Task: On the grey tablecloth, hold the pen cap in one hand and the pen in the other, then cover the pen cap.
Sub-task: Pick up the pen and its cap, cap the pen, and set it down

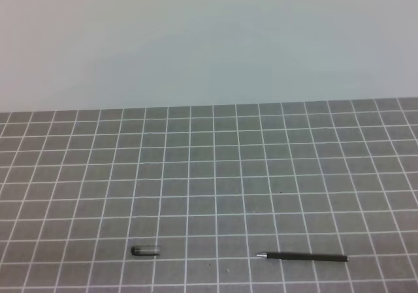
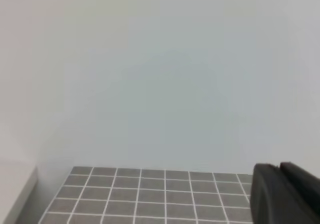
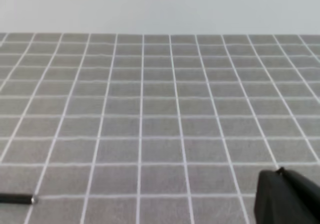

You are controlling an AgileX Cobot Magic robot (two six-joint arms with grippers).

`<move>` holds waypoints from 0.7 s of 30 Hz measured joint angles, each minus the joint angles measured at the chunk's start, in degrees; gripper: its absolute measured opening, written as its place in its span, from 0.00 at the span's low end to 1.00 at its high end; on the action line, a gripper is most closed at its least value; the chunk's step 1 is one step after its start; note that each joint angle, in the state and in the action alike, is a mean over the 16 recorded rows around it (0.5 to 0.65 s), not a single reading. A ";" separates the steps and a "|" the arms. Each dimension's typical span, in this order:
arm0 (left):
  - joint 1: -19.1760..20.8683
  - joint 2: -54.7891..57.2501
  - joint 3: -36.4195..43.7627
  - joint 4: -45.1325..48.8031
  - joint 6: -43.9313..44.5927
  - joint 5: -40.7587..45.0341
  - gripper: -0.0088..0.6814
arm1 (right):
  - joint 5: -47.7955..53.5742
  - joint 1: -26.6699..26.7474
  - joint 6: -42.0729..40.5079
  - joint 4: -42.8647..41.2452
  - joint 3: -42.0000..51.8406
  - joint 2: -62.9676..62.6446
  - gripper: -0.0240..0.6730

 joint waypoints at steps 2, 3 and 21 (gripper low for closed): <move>0.00 0.00 0.00 -0.08 0.17 -1.53 0.01 | -1.96 0.00 0.00 0.00 0.01 0.00 0.04; 0.00 0.00 0.00 -0.12 0.32 -2.22 0.01 | -3.04 0.00 0.00 0.00 0.02 0.00 0.04; 0.00 0.00 0.00 -0.31 2.89 -15.41 0.01 | -24.75 0.00 0.01 0.00 0.04 0.00 0.04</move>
